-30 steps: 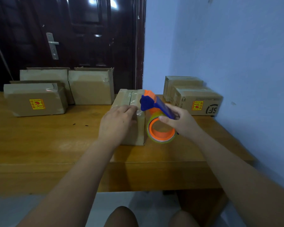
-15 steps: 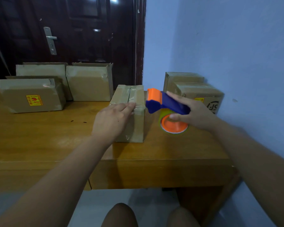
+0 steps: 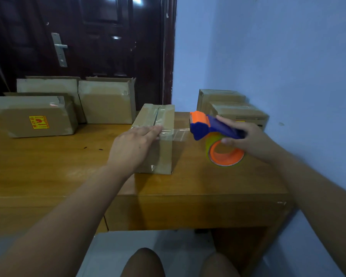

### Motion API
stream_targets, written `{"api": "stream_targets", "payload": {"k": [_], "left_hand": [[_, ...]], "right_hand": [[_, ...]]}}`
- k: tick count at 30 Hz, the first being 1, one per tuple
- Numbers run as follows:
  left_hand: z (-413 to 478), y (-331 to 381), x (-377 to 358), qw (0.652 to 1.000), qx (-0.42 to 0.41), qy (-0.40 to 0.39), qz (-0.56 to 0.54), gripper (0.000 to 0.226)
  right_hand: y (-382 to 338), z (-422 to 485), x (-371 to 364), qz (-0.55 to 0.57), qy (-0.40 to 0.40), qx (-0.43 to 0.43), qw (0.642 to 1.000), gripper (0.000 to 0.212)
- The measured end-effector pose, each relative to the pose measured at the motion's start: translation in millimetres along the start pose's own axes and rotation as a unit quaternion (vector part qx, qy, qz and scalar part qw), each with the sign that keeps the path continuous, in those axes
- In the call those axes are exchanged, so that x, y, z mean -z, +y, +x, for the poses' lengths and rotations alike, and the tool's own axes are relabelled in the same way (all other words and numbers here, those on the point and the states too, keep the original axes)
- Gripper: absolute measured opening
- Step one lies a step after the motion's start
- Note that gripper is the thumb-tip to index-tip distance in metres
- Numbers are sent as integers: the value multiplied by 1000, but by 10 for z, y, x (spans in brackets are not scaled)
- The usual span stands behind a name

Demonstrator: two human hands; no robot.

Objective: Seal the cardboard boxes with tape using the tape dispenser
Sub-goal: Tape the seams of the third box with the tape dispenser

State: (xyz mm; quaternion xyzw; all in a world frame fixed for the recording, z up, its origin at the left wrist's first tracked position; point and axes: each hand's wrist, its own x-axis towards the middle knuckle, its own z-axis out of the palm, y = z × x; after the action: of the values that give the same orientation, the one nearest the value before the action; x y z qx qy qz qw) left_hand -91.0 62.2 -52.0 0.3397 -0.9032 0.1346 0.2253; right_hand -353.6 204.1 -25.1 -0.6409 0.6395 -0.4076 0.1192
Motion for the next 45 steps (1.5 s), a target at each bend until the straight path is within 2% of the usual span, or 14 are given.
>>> {"api": "stream_targets", "payload": {"k": [3, 7, 10, 14, 21, 27, 30, 32, 40, 45], "left_hand": [[42, -32, 2, 1000, 0, -5, 6, 56], [41, -24, -8, 1000, 9, -12, -8, 54], [41, -23, -26, 1000, 9, -4, -9, 54], [55, -30, -23, 1000, 10, -14, -13, 55], [58, -1, 17, 999, 13, -29, -18, 60], [55, 33, 81, 1000, -12, 3, -27, 50], [75, 151, 140, 999, -34, -21, 14, 71], [73, 254, 98, 998, -43, -2, 39, 77], [123, 426, -186, 992, -33, 118, -31, 51], [117, 391, -214, 995, -76, 55, 25, 45]], "right_hand": [[9, -37, 39, 62, 78, 7, 995, 54], [51, -93, -1, -25, 6, -12, 1000, 62], [38, -87, 35, -108, 6, -15, 994, 65], [-73, -29, 64, -259, -52, 7, 965, 69], [-297, 185, 120, -344, -126, 7, 931, 65], [-590, 393, 102, -366, -186, -25, 911, 60], [-664, 511, 70, -342, -213, -53, 914, 57], [-703, 566, 87, -322, -226, -66, 917, 54], [-760, 739, 127, -287, -263, -83, 917, 50], [-457, 747, -17, -230, -324, -157, 904, 48]]}}
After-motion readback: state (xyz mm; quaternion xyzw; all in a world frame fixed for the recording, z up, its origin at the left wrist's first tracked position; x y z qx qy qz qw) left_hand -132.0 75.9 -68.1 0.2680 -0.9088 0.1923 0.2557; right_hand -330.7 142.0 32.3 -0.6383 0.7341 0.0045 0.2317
